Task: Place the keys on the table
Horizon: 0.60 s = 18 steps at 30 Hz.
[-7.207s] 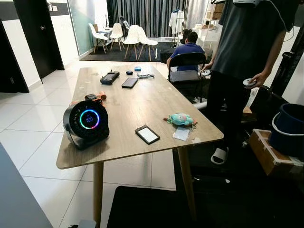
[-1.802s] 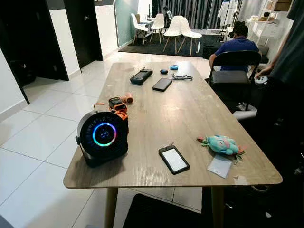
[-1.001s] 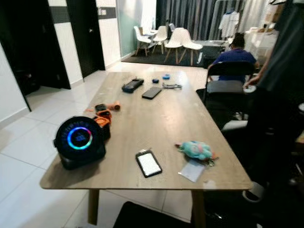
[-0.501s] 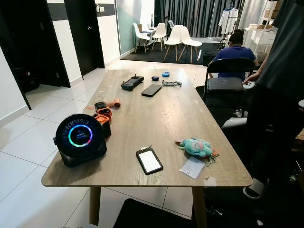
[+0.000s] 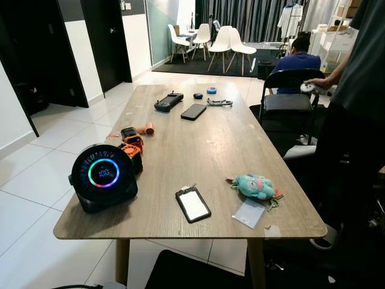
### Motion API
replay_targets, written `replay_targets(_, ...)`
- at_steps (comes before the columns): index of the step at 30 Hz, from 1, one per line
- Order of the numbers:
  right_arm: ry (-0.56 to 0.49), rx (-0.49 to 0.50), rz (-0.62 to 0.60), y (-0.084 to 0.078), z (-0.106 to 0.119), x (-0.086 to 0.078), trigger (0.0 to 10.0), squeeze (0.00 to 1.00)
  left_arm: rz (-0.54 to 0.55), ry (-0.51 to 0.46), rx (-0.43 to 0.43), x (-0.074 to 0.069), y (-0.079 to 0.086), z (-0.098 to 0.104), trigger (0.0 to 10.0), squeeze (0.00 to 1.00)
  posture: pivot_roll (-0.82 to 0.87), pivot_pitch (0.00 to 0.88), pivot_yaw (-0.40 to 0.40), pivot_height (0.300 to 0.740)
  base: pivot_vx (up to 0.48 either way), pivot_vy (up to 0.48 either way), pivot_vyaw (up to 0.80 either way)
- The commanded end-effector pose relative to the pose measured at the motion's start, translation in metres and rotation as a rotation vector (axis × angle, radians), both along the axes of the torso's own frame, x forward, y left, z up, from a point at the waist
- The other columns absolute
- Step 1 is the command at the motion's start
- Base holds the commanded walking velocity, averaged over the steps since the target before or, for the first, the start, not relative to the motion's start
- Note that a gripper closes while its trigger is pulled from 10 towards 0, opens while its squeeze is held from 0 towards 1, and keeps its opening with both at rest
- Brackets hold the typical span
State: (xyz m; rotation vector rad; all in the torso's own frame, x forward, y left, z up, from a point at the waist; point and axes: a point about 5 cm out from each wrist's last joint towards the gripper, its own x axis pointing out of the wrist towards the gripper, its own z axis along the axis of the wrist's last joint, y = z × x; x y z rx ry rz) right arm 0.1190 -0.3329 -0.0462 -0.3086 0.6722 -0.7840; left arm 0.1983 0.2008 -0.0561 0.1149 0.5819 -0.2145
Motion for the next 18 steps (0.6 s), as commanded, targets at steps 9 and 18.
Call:
replay_targets(9, -0.383, -0.264, -0.025, -0.043, 0.075, 0.050, 10.0, 0.00, 0.004, -0.024, 0.001, -0.005, 0.006, 0.001, 10.0, 0.00, 0.02, 0.100, 0.048, 0.740, 0.000, 0.000, 0.00)
replay_targets(18, -0.851, -0.186, 0.221, -0.018, 0.167, 0.142, 10.0, 0.00, -0.048, -0.017, -0.027, -0.006, -0.002, 0.000, 10.0, 0.00, 0.02, 0.094, 0.046, 0.740, 0.000, 0.000, 0.00)
